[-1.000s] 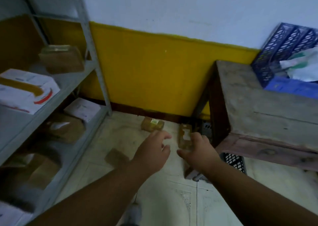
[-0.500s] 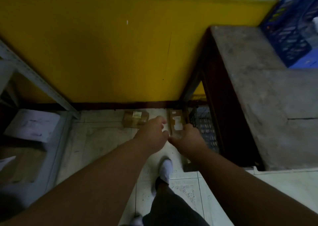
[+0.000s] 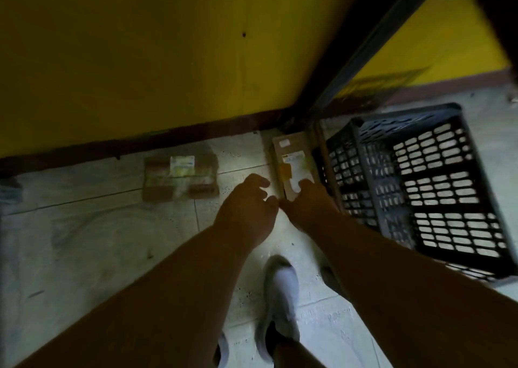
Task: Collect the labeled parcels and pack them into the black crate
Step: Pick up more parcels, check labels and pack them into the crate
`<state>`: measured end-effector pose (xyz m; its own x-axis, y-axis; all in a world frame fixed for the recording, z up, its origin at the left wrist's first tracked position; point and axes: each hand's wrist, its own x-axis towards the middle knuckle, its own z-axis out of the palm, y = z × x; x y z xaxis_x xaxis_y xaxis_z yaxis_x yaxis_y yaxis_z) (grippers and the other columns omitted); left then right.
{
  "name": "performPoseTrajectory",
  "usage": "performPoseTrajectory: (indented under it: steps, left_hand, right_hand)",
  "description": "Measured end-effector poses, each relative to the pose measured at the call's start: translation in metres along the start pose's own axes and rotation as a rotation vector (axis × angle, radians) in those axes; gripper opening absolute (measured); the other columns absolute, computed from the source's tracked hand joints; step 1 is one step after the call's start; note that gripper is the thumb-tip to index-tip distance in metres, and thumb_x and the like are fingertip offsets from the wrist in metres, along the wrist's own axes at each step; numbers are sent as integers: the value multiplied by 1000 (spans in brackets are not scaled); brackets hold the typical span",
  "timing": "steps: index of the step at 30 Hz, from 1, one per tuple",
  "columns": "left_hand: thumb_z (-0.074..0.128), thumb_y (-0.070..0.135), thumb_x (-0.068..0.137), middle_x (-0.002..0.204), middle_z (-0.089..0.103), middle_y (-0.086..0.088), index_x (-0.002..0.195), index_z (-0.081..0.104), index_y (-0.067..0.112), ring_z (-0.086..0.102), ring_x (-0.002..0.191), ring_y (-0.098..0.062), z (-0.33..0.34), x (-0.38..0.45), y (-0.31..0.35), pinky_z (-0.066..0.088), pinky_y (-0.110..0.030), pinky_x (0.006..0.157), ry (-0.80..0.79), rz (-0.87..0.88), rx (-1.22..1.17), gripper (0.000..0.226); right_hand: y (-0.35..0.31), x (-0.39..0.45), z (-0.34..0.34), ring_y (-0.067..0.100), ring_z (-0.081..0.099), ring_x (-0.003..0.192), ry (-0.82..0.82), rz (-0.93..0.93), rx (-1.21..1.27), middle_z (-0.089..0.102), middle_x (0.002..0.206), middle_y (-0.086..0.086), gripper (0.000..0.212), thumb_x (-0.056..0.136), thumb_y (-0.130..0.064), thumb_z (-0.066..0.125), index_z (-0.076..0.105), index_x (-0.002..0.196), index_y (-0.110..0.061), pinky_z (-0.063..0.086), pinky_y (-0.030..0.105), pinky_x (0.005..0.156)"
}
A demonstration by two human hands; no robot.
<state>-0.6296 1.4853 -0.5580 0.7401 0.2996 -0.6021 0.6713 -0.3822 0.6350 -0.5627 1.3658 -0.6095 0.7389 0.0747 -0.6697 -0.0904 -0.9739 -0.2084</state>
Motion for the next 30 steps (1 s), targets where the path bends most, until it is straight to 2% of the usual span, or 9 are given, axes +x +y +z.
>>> performPoseTrajectory:
  steps: [4, 9, 13, 15, 17, 19, 23, 27, 30]
  left_hand:
    - [53, 24, 96, 123, 61, 7, 127, 50, 26, 63, 98, -12, 64, 73, -59, 56, -36, 86, -46, -83, -86, 30]
    - [55, 23, 96, 126, 58, 5, 132, 47, 25, 64, 100, -18, 119, 147, -103, 55, -32, 78, -141, -155, -148, 37]
    - [58, 23, 95, 133, 55, 0, 147, 32, 23, 63, 96, -16, 148, 189, -114, 53, -28, 72, -160, -236, -219, 58]
    - [56, 28, 97, 113, 56, 10, 149, 30, 25, 57, 78, -7, 154, 202, -113, 48, -19, 56, -183, -271, -276, 58]
    - [52, 35, 99, 112, 59, 7, 149, 32, 23, 62, 90, -17, 149, 209, -116, 53, -24, 66, -178, -301, -323, 55]
    - [49, 44, 98, 131, 60, -3, 146, 37, 24, 64, 106, -26, 140, 204, -119, 54, -40, 88, -129, -365, -415, 53]
    - [49, 50, 97, 98, 61, 7, 117, 57, 32, 60, 78, -9, 102, 135, -106, 46, -24, 62, 44, -342, -315, 28]
    - [52, 61, 90, 94, 69, 9, 98, 58, 39, 71, 83, -6, 29, 44, -61, 59, -27, 67, 212, -222, -448, 23]
    - [52, 41, 94, 104, 67, 8, 120, 49, 33, 69, 78, 2, -27, -30, -2, 52, -10, 53, 207, -173, -506, 27]
  right_hand:
    - [38, 93, 67, 33, 48, 128, 43, 5, -48, 38, 148, 14, 67, 90, -52, 58, 38, 144, -18, 48, 50, 100]
    - [76, 183, 101, 42, 34, 141, 164, 57, -12, 24, 159, 16, 85, 90, -53, 59, 15, 155, -21, 42, 58, 107]
    - [92, 228, 102, 40, 47, 133, 149, 122, 63, 43, 150, 18, 93, 86, -59, 63, 18, 155, -15, 44, 56, 104]
    - [94, 236, 104, 27, 64, 108, 90, 100, 206, 61, 127, 9, 75, 86, -56, 65, 39, 144, -15, 56, 43, 85]
    - [87, 228, 109, 12, 63, 82, -11, 61, 306, 66, 107, 1, 53, 90, -49, 65, 53, 132, -19, 50, 25, 64]
    - [78, 211, 111, 12, 61, 81, -67, 2, 349, 65, 119, 4, 54, 91, -49, 63, 52, 136, -21, 49, 21, 61]
    - [48, 144, 95, 26, 63, 105, -130, -5, 490, 61, 123, 7, 52, 89, -49, 65, 52, 129, -18, 57, 45, 89]
    - [8, 25, 48, 15, 65, 87, -139, 4, 655, 63, 98, -4, 34, 90, -48, 65, 51, 106, -22, 61, 41, 79]
    - [-24, -64, -7, 13, 68, 83, -47, -28, 677, 65, 93, -8, 38, 83, -60, 64, 49, 100, -29, 62, 40, 72]
